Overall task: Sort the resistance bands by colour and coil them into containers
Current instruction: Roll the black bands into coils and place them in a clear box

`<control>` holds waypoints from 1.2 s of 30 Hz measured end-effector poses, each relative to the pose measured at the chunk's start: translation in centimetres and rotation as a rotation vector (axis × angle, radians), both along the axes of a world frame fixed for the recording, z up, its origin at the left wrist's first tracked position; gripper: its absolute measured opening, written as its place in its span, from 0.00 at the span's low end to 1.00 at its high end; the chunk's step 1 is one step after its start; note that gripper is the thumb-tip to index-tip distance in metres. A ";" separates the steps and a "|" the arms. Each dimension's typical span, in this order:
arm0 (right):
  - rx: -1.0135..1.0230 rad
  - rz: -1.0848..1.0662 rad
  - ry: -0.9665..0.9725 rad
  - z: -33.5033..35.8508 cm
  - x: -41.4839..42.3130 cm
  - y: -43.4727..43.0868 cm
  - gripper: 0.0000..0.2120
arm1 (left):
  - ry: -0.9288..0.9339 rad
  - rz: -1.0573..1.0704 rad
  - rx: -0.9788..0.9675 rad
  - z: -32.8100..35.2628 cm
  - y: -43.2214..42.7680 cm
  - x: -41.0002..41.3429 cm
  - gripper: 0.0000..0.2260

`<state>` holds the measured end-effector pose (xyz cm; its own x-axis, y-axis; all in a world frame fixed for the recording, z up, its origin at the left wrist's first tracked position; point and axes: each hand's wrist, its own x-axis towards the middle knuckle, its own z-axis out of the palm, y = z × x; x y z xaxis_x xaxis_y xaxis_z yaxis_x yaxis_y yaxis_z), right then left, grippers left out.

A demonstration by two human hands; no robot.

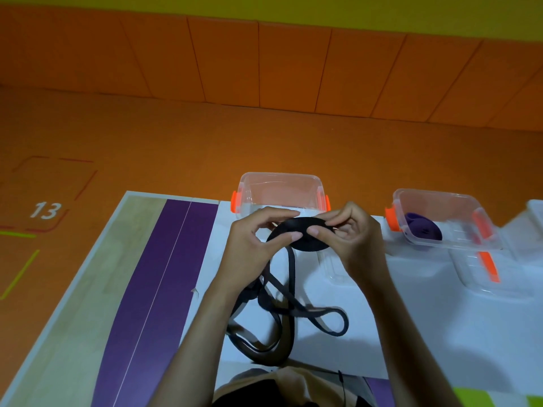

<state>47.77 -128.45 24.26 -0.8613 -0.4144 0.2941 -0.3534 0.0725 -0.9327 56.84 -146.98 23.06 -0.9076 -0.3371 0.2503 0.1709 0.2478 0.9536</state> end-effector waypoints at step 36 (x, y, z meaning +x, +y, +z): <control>-0.289 0.037 0.059 3.4 0.3 -2.2 0.07 | 0.173 -0.048 0.133 3.6 -1.1 -0.9 0.18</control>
<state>48.09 -130.65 27.61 -0.8251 -0.3372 0.4532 -0.4047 -0.2069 -0.8907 55.89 -148.12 26.65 -0.8709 -0.3349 0.3596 0.3432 0.1093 0.9329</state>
